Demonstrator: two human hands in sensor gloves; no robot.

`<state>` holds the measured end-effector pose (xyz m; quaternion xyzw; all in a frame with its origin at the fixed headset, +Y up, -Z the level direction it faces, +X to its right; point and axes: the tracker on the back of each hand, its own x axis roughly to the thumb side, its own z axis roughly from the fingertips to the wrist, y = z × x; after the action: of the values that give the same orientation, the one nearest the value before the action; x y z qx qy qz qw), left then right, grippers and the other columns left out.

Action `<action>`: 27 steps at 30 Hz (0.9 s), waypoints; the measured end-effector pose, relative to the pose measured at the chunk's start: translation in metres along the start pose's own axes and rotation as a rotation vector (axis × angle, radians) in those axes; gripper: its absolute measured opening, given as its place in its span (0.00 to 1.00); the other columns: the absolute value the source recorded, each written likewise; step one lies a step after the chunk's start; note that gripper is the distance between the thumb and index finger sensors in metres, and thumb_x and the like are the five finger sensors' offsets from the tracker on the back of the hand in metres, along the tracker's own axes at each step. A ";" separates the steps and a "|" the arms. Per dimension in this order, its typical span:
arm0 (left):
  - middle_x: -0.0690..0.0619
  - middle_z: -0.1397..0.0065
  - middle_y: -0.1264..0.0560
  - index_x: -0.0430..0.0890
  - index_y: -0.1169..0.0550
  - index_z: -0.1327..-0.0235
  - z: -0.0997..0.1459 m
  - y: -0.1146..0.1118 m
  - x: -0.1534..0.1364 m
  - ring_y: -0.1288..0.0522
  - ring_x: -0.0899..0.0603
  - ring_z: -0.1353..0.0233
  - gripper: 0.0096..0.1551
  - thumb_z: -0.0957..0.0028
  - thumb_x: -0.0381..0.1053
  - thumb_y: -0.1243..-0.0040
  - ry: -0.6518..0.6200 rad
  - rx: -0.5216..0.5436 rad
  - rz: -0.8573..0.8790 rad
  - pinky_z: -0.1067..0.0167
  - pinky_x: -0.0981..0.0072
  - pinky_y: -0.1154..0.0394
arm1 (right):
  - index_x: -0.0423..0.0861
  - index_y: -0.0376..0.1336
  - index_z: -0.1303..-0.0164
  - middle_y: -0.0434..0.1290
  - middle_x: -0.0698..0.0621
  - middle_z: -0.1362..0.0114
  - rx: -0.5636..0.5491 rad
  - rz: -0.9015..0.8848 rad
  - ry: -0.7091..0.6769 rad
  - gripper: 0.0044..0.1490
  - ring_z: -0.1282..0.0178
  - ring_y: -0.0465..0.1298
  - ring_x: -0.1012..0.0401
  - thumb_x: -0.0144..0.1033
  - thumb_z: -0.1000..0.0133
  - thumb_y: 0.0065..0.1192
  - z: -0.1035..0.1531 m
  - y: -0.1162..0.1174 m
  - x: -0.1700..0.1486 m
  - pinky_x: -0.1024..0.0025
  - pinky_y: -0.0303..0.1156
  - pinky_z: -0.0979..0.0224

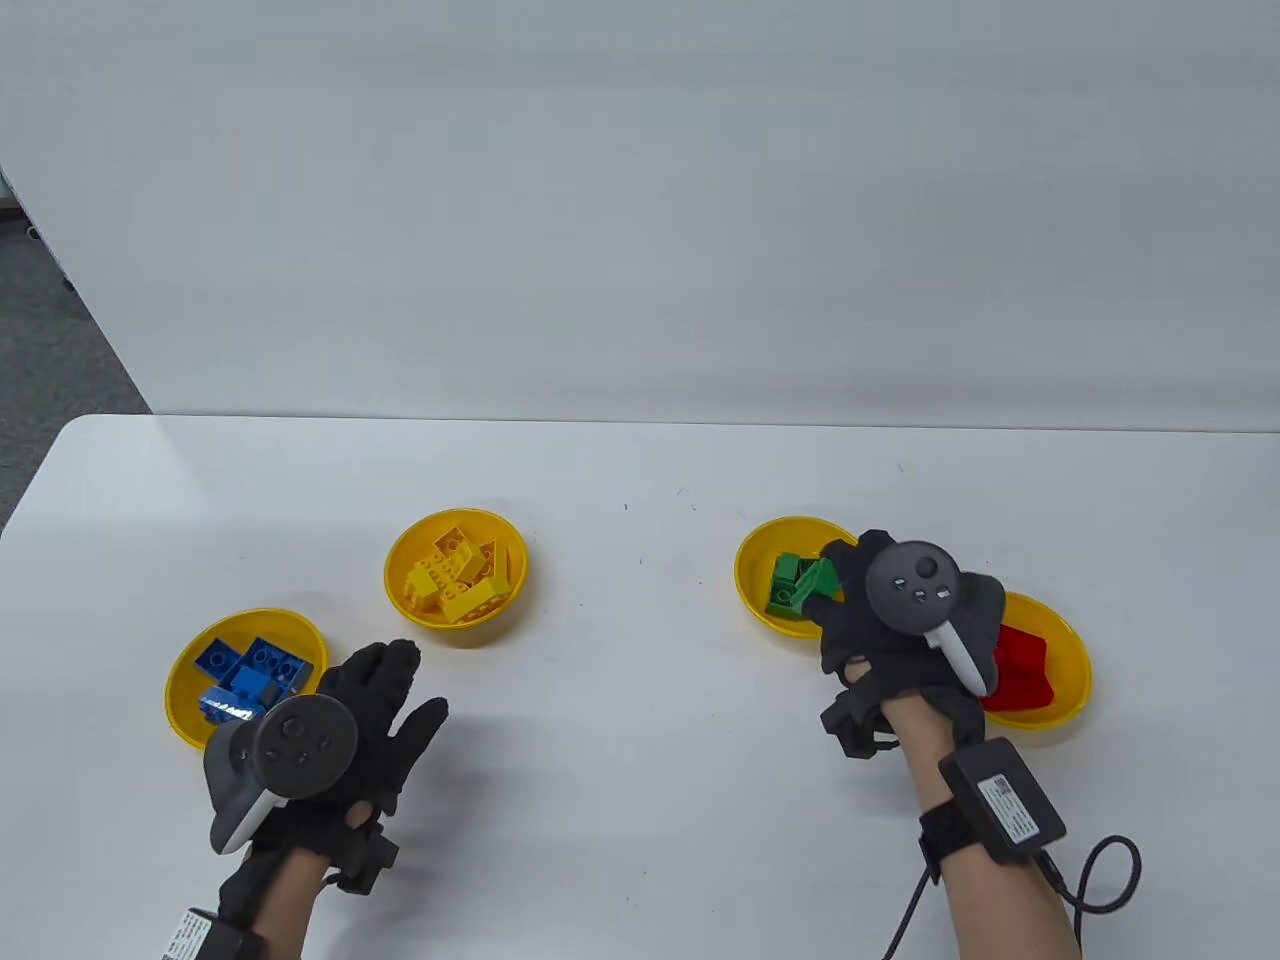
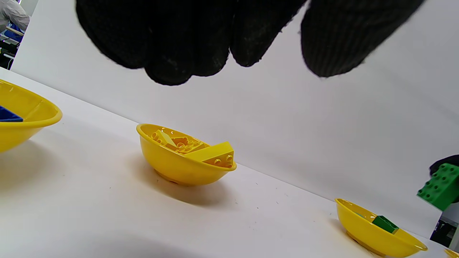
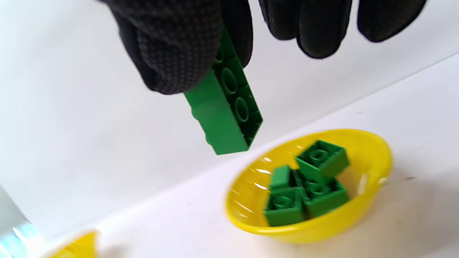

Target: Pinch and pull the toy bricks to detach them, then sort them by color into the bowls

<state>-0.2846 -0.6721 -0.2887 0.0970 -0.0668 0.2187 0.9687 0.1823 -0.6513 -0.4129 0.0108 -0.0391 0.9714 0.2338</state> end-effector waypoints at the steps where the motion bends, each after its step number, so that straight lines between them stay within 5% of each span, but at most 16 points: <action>1: 0.36 0.23 0.28 0.48 0.27 0.26 0.001 0.001 0.000 0.26 0.27 0.28 0.39 0.48 0.64 0.34 0.003 0.002 0.004 0.34 0.32 0.28 | 0.36 0.65 0.33 0.51 0.27 0.21 0.006 0.053 0.010 0.40 0.27 0.61 0.30 0.38 0.56 0.71 -0.011 0.007 0.001 0.25 0.59 0.34; 7: 0.36 0.23 0.27 0.48 0.26 0.26 -0.001 -0.001 -0.005 0.25 0.27 0.29 0.39 0.48 0.64 0.34 0.023 -0.049 -0.015 0.35 0.32 0.28 | 0.32 0.63 0.31 0.48 0.27 0.20 0.121 0.108 0.187 0.44 0.25 0.58 0.29 0.38 0.55 0.70 -0.057 0.042 -0.006 0.21 0.55 0.34; 12: 0.36 0.24 0.27 0.47 0.26 0.26 -0.004 -0.008 -0.009 0.25 0.27 0.29 0.39 0.48 0.64 0.34 0.041 -0.081 -0.037 0.35 0.32 0.28 | 0.32 0.60 0.29 0.52 0.26 0.22 -0.173 0.054 0.210 0.46 0.28 0.62 0.29 0.41 0.54 0.68 -0.059 0.025 -0.006 0.24 0.59 0.36; 21: 0.36 0.23 0.28 0.48 0.27 0.26 -0.003 -0.011 0.001 0.25 0.27 0.29 0.39 0.48 0.64 0.34 0.006 -0.074 -0.055 0.35 0.32 0.28 | 0.34 0.63 0.31 0.55 0.26 0.23 -0.318 -0.136 0.006 0.41 0.30 0.65 0.30 0.41 0.52 0.64 0.004 -0.042 -0.001 0.25 0.62 0.37; 27: 0.36 0.16 0.39 0.51 0.36 0.20 0.002 -0.006 0.009 0.36 0.25 0.21 0.45 0.48 0.65 0.35 0.000 0.000 -0.109 0.29 0.29 0.36 | 0.36 0.64 0.30 0.59 0.28 0.23 -0.484 -0.217 -0.260 0.39 0.31 0.68 0.31 0.40 0.51 0.64 0.084 -0.085 0.024 0.25 0.63 0.38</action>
<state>-0.2739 -0.6742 -0.2866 0.1007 -0.0615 0.1654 0.9792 0.2000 -0.5723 -0.3225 0.0831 -0.2979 0.8937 0.3249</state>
